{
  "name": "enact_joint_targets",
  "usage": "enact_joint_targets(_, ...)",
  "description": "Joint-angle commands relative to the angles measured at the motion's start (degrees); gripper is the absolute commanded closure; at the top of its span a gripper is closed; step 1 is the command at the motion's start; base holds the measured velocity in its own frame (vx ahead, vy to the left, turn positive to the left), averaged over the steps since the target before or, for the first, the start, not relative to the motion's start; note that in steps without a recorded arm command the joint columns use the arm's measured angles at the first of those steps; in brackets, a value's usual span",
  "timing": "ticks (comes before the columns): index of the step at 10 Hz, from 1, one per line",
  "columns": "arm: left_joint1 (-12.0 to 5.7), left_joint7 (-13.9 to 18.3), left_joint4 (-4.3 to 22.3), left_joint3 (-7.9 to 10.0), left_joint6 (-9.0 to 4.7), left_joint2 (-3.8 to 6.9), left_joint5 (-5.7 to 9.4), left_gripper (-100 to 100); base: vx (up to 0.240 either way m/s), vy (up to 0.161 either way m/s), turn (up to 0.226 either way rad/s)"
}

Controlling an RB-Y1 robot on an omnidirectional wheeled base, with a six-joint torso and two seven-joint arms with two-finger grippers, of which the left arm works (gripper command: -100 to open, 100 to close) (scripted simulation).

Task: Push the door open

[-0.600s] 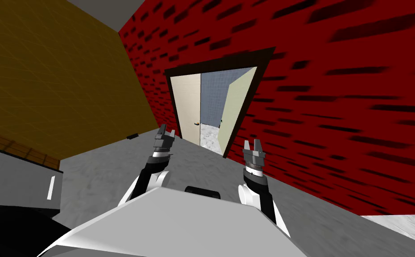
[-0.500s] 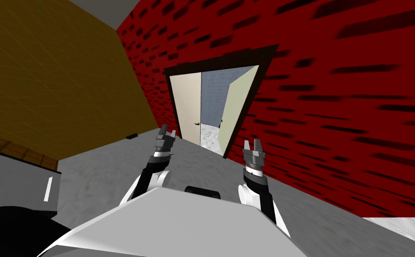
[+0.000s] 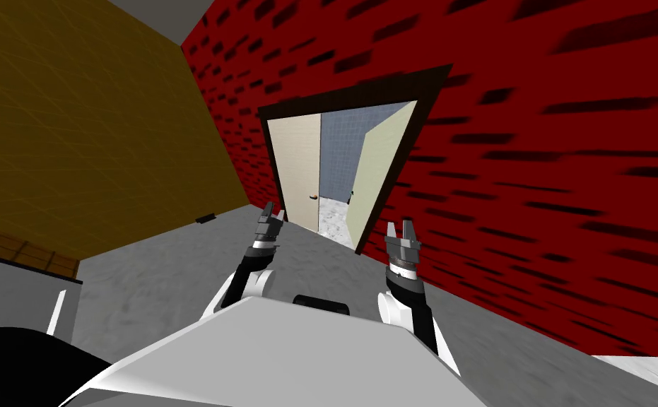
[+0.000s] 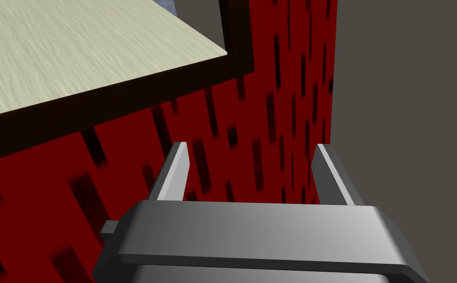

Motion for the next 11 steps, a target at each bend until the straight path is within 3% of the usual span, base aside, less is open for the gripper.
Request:
enact_joint_targets(1,-0.96,0.3,2.4,-0.29,-0.60,0.58,-0.05,-100,0.117,0.047,-0.003)
enact_joint_targets(11,-5.96,1.8,15.3,-1.61,-3.60,2.89,-0.20,-100,0.112,0.041,-0.006)
